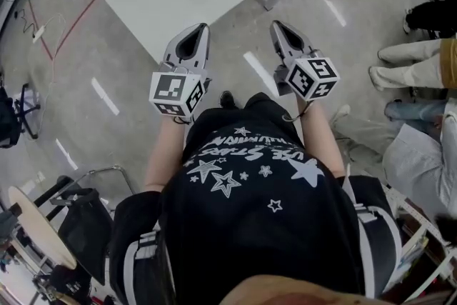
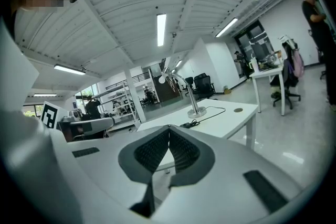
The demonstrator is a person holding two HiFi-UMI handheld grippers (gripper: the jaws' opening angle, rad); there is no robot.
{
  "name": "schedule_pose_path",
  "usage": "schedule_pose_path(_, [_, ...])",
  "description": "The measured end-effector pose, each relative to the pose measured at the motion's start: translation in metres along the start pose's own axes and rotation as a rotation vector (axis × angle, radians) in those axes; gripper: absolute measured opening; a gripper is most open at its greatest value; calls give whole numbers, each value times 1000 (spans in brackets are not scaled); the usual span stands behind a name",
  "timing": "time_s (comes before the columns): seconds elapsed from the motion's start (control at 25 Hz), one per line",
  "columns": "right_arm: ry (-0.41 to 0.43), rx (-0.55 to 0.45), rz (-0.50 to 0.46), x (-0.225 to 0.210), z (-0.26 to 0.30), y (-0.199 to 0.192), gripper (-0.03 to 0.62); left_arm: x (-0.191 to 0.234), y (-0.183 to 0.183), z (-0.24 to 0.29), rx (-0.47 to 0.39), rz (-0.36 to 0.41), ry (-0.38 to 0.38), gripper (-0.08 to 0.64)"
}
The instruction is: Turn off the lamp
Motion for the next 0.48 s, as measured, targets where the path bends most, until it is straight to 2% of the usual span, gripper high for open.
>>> schedule_pose_path(0.2, [-4, 11, 3, -22, 30, 2, 6, 17, -11, 28, 17, 10, 0, 9])
schedule_pose_path(0.48, [64, 13, 32, -42, 86, 5, 6, 34, -15, 58, 29, 49, 37, 9])
Point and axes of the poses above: the fingertips, and each gripper's own axes: z forward along the fingers, x to its left, y out of its top, the point moved 4 cm from there along -z, backward along the fingers, and after that the axes turned 15 degrees about -x, right-handed, at the moved point
